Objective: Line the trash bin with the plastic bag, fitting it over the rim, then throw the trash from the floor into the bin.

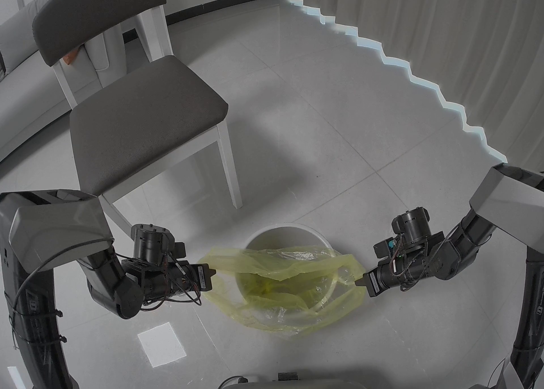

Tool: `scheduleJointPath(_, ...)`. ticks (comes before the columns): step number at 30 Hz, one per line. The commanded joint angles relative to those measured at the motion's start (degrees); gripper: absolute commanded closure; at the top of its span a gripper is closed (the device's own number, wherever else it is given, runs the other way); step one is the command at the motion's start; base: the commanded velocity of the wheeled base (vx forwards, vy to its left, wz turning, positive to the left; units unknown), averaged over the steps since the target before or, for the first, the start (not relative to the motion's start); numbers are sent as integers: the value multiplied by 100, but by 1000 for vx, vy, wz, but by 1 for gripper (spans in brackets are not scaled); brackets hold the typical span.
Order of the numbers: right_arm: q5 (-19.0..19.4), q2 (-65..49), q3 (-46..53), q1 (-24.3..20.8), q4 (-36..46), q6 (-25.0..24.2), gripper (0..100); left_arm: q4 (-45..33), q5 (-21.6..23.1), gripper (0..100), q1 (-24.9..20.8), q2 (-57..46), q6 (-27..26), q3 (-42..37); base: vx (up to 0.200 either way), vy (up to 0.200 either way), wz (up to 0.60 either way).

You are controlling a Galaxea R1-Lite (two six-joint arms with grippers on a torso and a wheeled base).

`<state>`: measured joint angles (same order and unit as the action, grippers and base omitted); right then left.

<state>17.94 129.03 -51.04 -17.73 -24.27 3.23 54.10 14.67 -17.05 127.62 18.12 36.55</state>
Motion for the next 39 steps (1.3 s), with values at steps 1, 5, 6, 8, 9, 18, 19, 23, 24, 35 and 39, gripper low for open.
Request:
scheduleJointPath(1,7,281,-108,15,-16,-7,100,162,-78,100,-105,421,17,195,0,0,0)
scheduleJointPath(5,-1,299,-169,50,-7,46,100,118,-78,100,-44,369,34,274,0,0,0)
scheduleJointPath(6,-1,281,-143,50,1,46,100,153,-78,100,-35,351,34,221,0,0,0)
scheduleJointPath(8,-10,237,-46,67,1,55,0,171,-87,100,-35,307,43,142,0,0,0)
scheduleJointPath(9,-10,114,77,111,-16,81,0,188,-87,100,-44,281,34,98,0,0,0)
scheduleJointPath(18,-1,-1828,595,375,230,547,0,452,-104,100,-61,281,17,10,0,0,0)
scheduleJointPath(19,-1,-1907,569,331,274,547,0,452,-104,100,-70,307,17,2,0,0,0)
scheduleJointPath(23,-10,-1907,341,-231,186,556,0,522,-113,0,-96,360,17,-69,0,0,0)
scheduleJointPath(24,-10,-1907,332,-258,177,556,0,531,-113,0,-96,360,17,-69,0,0,0)
scheduleJointPath(35,78,-765,-697,-1198,63,1277,0,936,-201,0,-70,228,25,-332,0,0,0)
scheduleJointPath(39,113,-334,-934,-1286,63,1373,0,936,-201,0,-61,158,25,-359,0,0,0)
